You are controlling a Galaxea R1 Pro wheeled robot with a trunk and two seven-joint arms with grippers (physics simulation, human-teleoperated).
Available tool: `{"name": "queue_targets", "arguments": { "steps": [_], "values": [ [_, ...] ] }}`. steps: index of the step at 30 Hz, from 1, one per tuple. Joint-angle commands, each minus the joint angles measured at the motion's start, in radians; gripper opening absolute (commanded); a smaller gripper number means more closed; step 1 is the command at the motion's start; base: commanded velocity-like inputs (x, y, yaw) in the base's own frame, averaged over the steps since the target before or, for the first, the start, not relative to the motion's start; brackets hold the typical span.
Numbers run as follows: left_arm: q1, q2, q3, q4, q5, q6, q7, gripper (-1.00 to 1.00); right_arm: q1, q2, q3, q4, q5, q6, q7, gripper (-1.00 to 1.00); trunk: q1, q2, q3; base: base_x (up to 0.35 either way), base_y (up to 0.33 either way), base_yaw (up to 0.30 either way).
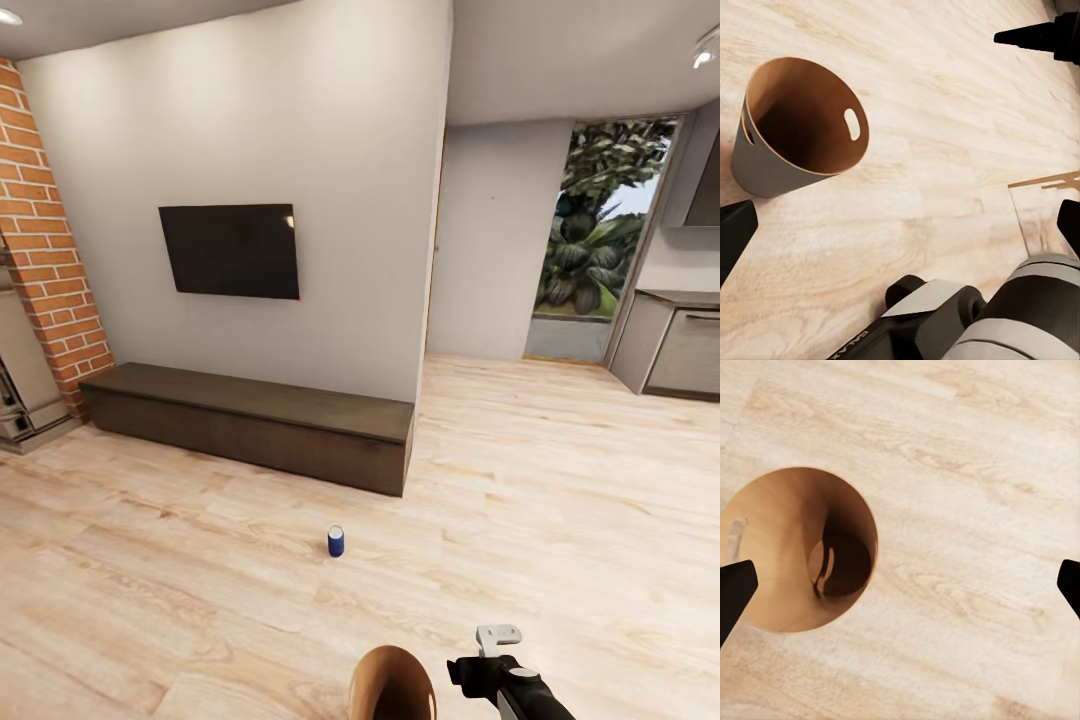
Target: Put the three can of soda from the living room inside the tash can in the kitchen.
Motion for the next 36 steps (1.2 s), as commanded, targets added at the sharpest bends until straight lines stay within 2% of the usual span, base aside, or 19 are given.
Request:
{"name": "queue_targets", "arguments": {
  "steps": [1,15,36],
  "values": [
    [0.0,0.0,0.0,0.0,0.0,0.0,0.0,1.0,0.0,0.0,0.0,0.0,0.0,0.0,0.0,1.0,0.0,0.0,0.0,0.012,0.0,0.0],
    [0.0,0.0,0.001,0.0,0.0,-0.001,0.0,1.0,0.0,0.0,0.0,0.0,0.0,0.0,0.0,1.0,0.0,0.0,0.0,0.004,0.001,0.0],
    [0.0,0.0,0.0,0.0,0.0,0.0,0.0,1.0,0.0,0.0,0.0,0.0,0.0,0.0,0.0,1.0,0.0,0.0,0.0,0.081,0.025,0.0]
  ]
}}
